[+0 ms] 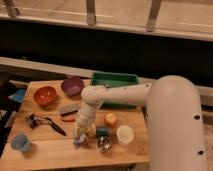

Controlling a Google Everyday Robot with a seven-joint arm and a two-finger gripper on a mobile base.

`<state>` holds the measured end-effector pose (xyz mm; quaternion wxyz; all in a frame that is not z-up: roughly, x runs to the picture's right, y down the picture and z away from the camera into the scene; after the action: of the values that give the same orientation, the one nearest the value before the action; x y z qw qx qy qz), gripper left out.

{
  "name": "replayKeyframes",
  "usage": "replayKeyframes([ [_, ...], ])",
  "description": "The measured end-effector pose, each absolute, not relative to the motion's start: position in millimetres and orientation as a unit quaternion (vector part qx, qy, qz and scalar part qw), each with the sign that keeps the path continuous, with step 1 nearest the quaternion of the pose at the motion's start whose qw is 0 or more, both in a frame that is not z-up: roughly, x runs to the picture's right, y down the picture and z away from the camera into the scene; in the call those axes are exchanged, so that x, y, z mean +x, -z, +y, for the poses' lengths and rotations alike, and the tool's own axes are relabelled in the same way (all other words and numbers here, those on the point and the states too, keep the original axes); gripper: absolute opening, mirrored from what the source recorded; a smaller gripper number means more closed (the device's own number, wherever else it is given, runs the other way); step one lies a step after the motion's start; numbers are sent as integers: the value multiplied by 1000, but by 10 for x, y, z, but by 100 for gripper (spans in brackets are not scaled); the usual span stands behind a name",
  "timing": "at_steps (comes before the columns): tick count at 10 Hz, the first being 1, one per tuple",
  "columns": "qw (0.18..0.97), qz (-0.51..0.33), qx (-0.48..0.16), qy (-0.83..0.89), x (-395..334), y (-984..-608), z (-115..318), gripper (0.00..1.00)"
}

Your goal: Wipe table surface with towel

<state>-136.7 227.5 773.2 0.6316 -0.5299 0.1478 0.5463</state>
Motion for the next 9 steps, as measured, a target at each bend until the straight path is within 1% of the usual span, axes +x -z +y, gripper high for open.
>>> replayKeyframes([
  [2,643,134,-529,-537,-1548,-7818,2121,0],
  [4,652,127,-538,-519,-1730,-7783,2146,0],
  [7,649,135,-558,-500,-1861,-7561,2453,0],
  [9,636,155,-564,-504,-1695,-7419,2690,0],
])
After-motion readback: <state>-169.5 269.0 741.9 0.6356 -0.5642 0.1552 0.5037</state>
